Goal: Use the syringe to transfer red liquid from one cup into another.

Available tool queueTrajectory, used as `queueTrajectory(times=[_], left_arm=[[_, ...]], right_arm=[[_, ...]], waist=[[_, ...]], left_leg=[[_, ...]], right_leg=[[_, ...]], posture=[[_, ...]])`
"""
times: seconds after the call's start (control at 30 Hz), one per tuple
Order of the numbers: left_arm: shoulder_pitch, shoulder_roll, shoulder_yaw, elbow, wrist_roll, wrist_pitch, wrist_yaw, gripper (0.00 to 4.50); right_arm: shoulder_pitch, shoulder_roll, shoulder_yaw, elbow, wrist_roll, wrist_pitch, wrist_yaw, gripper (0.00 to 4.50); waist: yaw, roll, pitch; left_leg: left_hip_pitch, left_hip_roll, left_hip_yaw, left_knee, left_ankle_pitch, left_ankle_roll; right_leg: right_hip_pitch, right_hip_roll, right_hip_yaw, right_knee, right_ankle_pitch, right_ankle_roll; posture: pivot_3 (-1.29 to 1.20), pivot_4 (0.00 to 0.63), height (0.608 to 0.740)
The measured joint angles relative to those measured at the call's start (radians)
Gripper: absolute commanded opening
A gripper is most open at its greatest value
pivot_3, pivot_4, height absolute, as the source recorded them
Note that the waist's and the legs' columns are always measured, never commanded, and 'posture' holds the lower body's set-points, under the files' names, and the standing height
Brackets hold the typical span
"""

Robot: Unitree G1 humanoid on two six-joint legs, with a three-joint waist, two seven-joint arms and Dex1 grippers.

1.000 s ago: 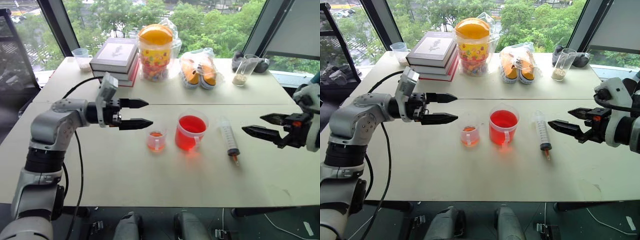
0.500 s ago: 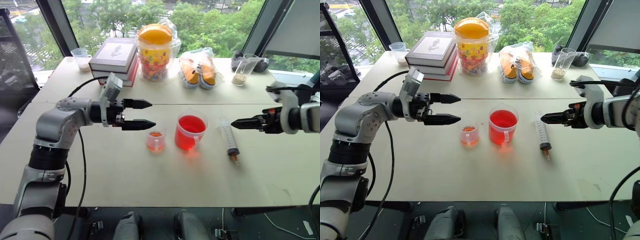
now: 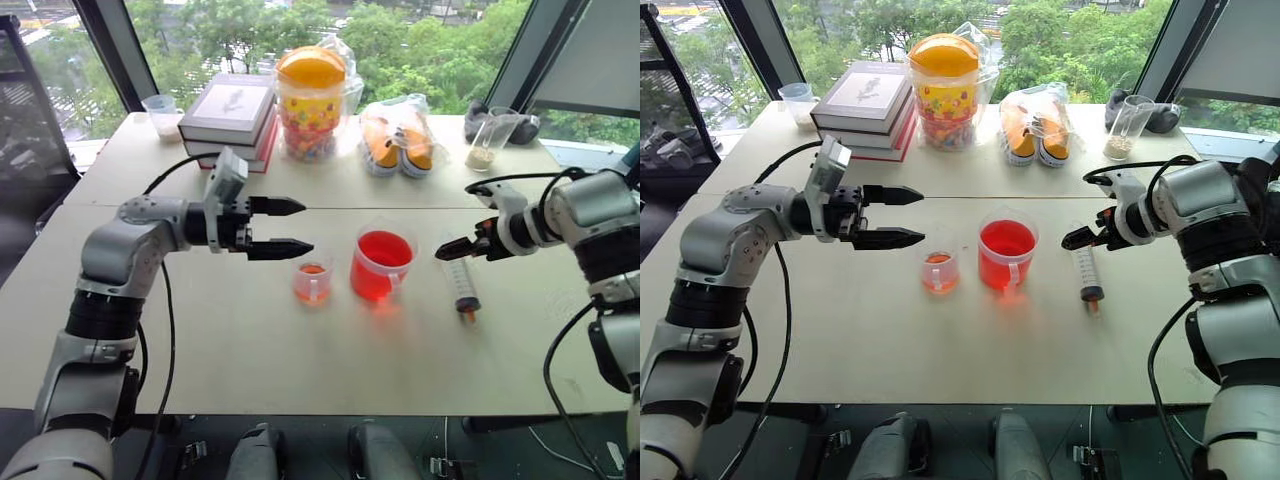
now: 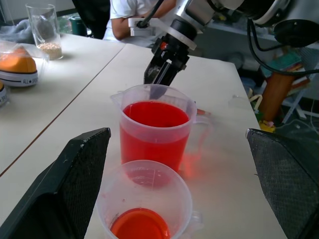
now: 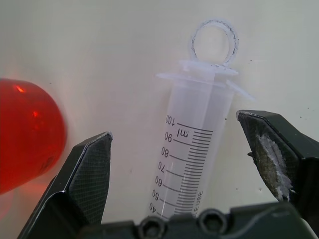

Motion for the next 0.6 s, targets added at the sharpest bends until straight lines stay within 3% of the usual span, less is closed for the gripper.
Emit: queueTrajectory(times=[0.17, 0.27, 0.4, 0.43, 0.6], left_arm=[[0.001, -0.006, 0.004, -0.007, -0.001, 0.002, 0.010, 4.50], [0.001, -0.005, 0.007, -0.007, -0.001, 0.002, 0.015, 4.50], [0.001, -0.006, 0.007, -0.007, 0.000, -0.005, 0.021, 4.50], [0.001, -0.007, 0.007, -0.007, 0.000, -0.011, 0.022, 4.50], [0.000, -0.008, 0.007, 0.001, 0.000, -0.019, 0.021, 4.50]], right_arm=[[0.004, 0.054, 0.035, 0.062, -0.075, -0.031, 0.045, 4.40], [0.004, 0.067, 0.037, 0.077, -0.115, -0.044, 0.058, 3.59], [0.004, 0.090, 0.037, 0.083, -0.158, -0.064, 0.083, 1.64], [0.005, 0.091, 0.037, 0.083, -0.166, -0.067, 0.091, 1.44], [0.026, 0.089, -0.002, 0.059, -0.186, -0.057, 0.087, 1.44]], waist=[[0.000, 0.000, 0.000], [-0.001, 0.000, 0.000], [-0.005, 0.000, 0.000], [-0.005, 0.000, 0.000], [-0.003, 0.000, 0.000]], left_leg=[[0.000, 0.000, 0.000, 0.000, 0.000, 0.000], [0.000, 0.000, 0.000, 0.000, 0.000, 0.000], [0.001, 0.000, 0.000, 0.000, 0.000, 0.000], [0.001, 0.000, 0.000, 0.000, 0.000, 0.000], [0.001, 0.000, 0.000, 0.001, 0.000, 0.000]], right_leg=[[0.000, 0.000, 0.000, 0.000, 0.000, 0.000], [0.000, 0.000, 0.000, 0.001, 0.000, 0.000], [0.000, 0.000, 0.000, 0.001, 0.000, 0.000], [0.001, 0.000, 0.000, 0.001, 0.000, 0.000], [0.001, 0.000, 0.000, 0.001, 0.000, 0.000]], posture=[[0.00, 0.150, 0.740], [0.00, 0.150, 0.740], [0.00, 0.150, 0.740], [0.00, 0.150, 0.740], [0.00, 0.150, 0.740]])
